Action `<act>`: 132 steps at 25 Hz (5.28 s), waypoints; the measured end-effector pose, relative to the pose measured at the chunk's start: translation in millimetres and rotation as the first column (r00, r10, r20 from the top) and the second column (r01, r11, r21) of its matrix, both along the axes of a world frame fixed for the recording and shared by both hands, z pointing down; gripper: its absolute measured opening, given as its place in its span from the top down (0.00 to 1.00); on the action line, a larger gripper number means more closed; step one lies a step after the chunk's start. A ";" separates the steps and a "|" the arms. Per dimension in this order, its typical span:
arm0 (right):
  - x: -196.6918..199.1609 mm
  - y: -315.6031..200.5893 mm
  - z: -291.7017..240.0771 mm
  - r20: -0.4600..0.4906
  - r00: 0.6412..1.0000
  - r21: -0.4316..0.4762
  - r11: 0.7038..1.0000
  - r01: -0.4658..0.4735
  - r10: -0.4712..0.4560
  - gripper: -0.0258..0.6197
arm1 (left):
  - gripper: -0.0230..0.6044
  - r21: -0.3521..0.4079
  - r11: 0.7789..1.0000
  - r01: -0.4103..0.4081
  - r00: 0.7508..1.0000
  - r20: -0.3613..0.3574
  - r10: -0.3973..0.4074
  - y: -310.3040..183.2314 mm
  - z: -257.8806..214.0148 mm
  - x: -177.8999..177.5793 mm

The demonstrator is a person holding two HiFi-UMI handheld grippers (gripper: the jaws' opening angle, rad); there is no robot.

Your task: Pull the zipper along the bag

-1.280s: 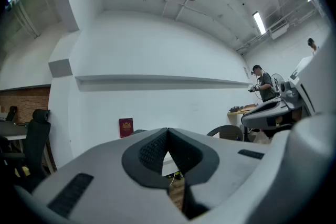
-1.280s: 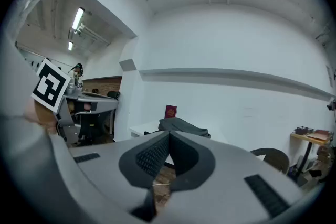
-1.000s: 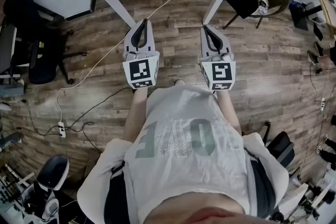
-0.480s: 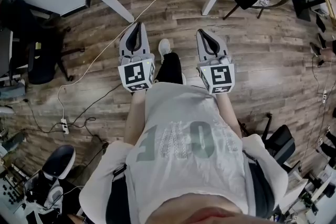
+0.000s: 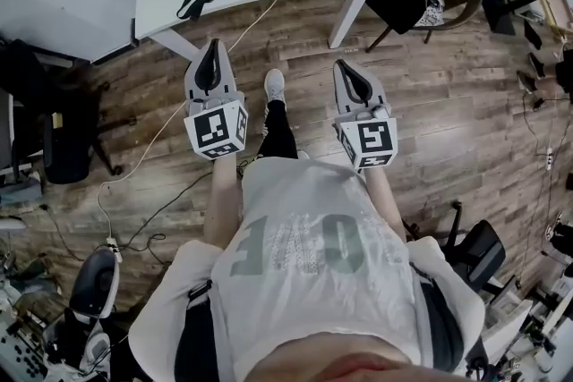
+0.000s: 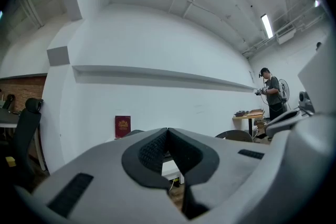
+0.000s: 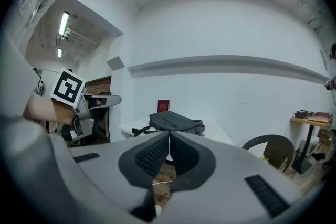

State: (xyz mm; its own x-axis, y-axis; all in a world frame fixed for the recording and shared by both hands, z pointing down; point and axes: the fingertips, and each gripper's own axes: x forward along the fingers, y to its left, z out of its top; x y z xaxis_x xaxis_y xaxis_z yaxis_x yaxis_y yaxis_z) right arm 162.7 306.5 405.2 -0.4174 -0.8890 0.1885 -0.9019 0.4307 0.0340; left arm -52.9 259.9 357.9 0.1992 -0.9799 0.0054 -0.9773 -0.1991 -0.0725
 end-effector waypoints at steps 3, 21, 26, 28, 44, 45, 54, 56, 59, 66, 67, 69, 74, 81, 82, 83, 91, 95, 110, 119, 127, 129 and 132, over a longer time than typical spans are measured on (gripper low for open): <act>-1.8 -29.9 -2.9 0.005 1.000 0.005 1.000 -0.001 0.001 0.92 | 0.92 0.006 1.000 -0.002 1.000 -0.021 0.002 -30.9 -3.4 -0.9; -67.1 -286.9 -46.5 0.020 1.000 0.050 0.999 0.014 -0.015 0.91 | 0.92 0.033 0.999 -0.033 0.999 -0.004 0.033 -264.1 -21.3 -56.8; -80.3 -340.1 -45.7 0.012 1.000 0.042 0.999 0.005 -0.005 0.91 | 0.92 0.021 0.999 -0.026 1.000 -0.013 0.026 -311.2 -11.0 -76.6; -83.0 -353.4 -46.4 0.015 1.000 0.042 0.999 -0.008 0.007 0.91 | 0.92 0.013 1.000 -0.015 1.000 -0.014 0.015 -322.4 -8.6 -83.5; -92.5 -426.8 -57.6 0.064 0.997 0.097 0.994 0.044 -0.050 0.91 | 0.92 0.035 0.999 0.031 0.999 0.006 -0.031 -360.0 -24.4 -71.8; -90.5 -429.7 -58.4 0.062 0.997 0.097 0.994 0.044 -0.050 0.91 | 0.92 0.039 0.999 0.036 0.999 0.006 -0.037 -362.3 -26.0 -71.5; -77.5 -443.1 -57.7 0.031 0.999 0.102 0.994 0.035 -0.038 0.91 | 0.92 0.060 0.993 0.100 0.995 0.020 -0.101 -373.4 -35.7 -80.6; -78.1 -443.2 -61.6 0.045 0.998 0.116 0.992 0.048 -0.054 0.91 | 0.92 0.071 0.993 0.099 0.995 0.018 -0.100 -375.7 -38.6 -82.8; -79.1 -447.6 -63.4 0.072 0.993 0.118 0.990 0.080 -0.089 0.69 | 0.64 0.081 0.994 0.078 0.997 0.010 -0.079 -381.7 -40.9 -82.0; -80.0 -456.9 -47.7 -0.029 0.989 0.077 0.986 0.148 -0.146 0.41 | 0.40 0.090 0.996 0.014 1.000 0.001 -0.014 -387.3 -35.2 -83.9; -80.6 -457.1 -43.7 -0.043 0.986 0.061 0.984 0.165 -0.162 0.41 | 0.40 0.081 0.997 0.010 1.000 0.007 -0.011 -388.0 -32.0 -86.9; -81.0 -456.6 -37.5 -0.058 0.979 0.036 0.979 0.200 -0.198 0.41 | 0.40 0.060 0.998 -0.003 0.999 0.045 0.000 -389.4 -24.6 -92.1; -76.4 -453.1 -22.4 -0.097 0.959 -0.009 0.963 0.268 -0.267 0.41 | 0.40 -0.074 0.989 -0.130 0.977 0.162 0.141 -392.7 9.5 -94.1; -73.2 -436.1 23.7 -0.222 0.885 -0.160 0.910 0.382 -0.410 0.42 | 0.40 -0.324 0.926 -0.194 0.952 0.166 0.258 -359.7 81.9 -100.1; -71.6 -432.2 31.2 -0.245 0.869 -0.187 0.900 0.393 -0.430 0.41 | 0.40 -0.345 0.920 -0.185 0.955 0.158 0.251 -355.7 89.2 -101.2; -69.6 -428.3 38.6 -0.269 0.851 -0.212 0.890 0.405 -0.451 0.41 | 0.40 -0.363 0.915 -0.176 0.960 0.141 0.241 -352.1 95.0 -101.6; -52.8 -423.4 94.3 -0.381 0.724 -0.386 0.810 0.441 -0.576 0.42 | 0.40 -0.511 0.848 -0.140 0.977 0.069 0.203 -348.8 146.4 -86.8; -48.3 -427.3 107.1 -0.392 0.701 -0.425 0.793 0.436 -0.595 0.42 | 0.40 -0.545 0.828 -0.133 0.979 0.058 0.195 -349.0 159.7 -82.4; -57.4 -428.4 138.2 -0.462 0.585 -0.519 0.738 0.430 -0.666 0.42 | 0.40 -0.624 0.771 -0.130 0.966 0.095 0.240 -362.4 193.2 -87.2; -75.1 -414.8 141.6 -0.356 0.581 -0.598 0.656 0.460 -0.732 0.42 | 0.40 -0.641 0.756 -0.133 0.943 0.153 0.296 -394.6 202.6 -110.6; -106.0 -392.6 145.4 -0.257 0.578 -0.646 0.583 0.493 -0.774 0.42 | 0.39 -0.669 0.734 -0.112 0.910 0.228 0.347 -446.1 201.9 -140.8; -118.2 -385.9 145.6 -0.229 0.562 -0.654 0.554 0.515 -0.794 0.42 | 0.39 -0.667 0.737 -0.111 0.916 0.218 0.335 -457.2 202.8 -151.9; -139.7 -373.7 145.8 -0.207 0.525 -0.659 0.514 0.549 -0.826 0.42 | 0.39 -0.654 0.753 -0.079 0.919 0.245 0.309 -470.4 202.3 -169.2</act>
